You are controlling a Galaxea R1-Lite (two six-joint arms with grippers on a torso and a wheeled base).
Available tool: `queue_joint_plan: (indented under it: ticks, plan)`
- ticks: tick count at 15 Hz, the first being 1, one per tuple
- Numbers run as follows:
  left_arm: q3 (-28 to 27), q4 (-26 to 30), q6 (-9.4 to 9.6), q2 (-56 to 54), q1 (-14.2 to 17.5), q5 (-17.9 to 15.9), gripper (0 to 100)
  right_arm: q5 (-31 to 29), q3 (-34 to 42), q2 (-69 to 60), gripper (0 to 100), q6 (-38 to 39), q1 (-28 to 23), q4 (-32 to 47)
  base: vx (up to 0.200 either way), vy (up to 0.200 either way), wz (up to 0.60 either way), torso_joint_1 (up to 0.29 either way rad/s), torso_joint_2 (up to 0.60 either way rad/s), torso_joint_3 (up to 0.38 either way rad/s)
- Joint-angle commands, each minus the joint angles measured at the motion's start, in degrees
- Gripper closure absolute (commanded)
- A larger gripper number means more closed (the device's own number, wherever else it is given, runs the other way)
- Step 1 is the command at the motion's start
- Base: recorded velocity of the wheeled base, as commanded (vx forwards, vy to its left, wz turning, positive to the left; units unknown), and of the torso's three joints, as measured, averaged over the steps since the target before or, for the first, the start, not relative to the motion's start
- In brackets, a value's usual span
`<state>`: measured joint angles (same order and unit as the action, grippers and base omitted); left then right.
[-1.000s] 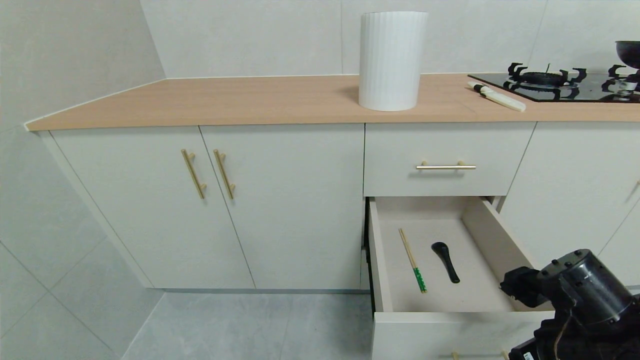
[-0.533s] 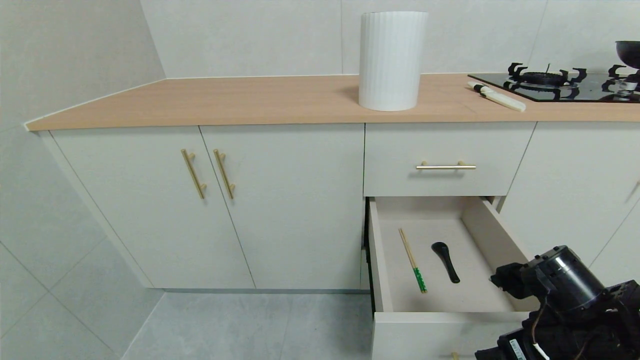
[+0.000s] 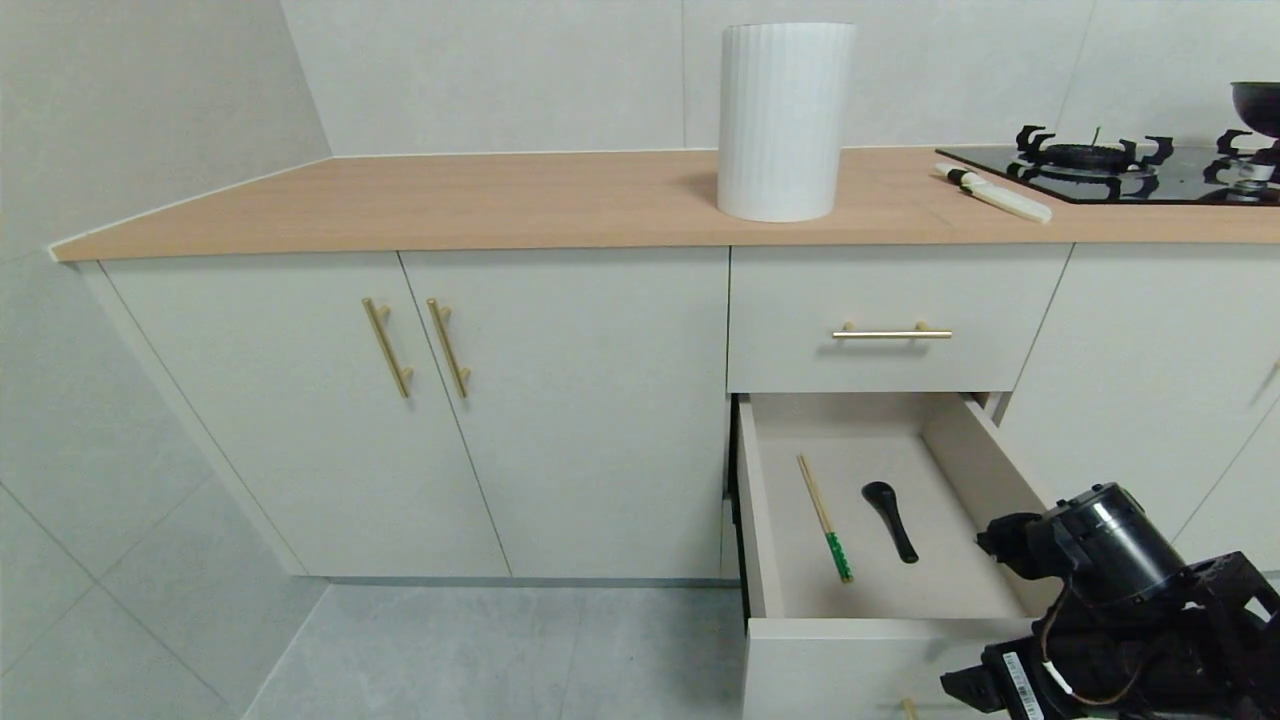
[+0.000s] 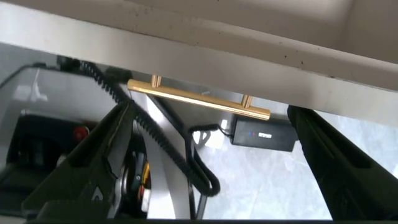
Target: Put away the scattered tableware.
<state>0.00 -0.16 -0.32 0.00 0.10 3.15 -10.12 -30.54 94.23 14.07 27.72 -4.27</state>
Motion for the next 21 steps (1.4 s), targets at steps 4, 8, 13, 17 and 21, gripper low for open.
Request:
queue_joint_plan:
  ticks: [4, 8, 13, 17, 21]
  plan:
    - [0.0, 0.0, -0.03, 0.0, 0.0, 0.0, 0, -0.1, 0.1, 1.7, 0, 1.0, -0.1, -2.4, 0.0, 0.0, 0.0, 0.0, 0.0, 0.0]
    - [0.0, 0.0, -0.03, 0.0, 0.0, 0.0, 0, -1.7, 0.1, 2.8, 0, 2.1, -0.2, -6.1, 0.0, 0.0, 0.0, 0.0, 0.0, 0.0]
    - [0.0, 0.0, -0.03, 0.0, 0.0, 0.0, 0, -2.8, 0.3, 5.5, 0, 4.7, -0.6, -11.2, 0.0, 0.0, 0.0, 0.0, 0.0, 0.0]
    - [0.0, 0.0, -0.03, 0.0, 0.0, 0.0, 0, -4.4, 0.2, 7.4, 0, 6.3, -1.8, -16.5, 0.0, 0.0, 0.0, 0.0, 0.0, 0.0]
    - [0.0, 0.0, -0.03, 0.0, 0.0, 0.0, 0, -5.4, 0.3, 9.0, 0, 7.5, -2.8, -20.9, 0.0, 0.0, 0.0, 0.0, 0.0, 0.0]
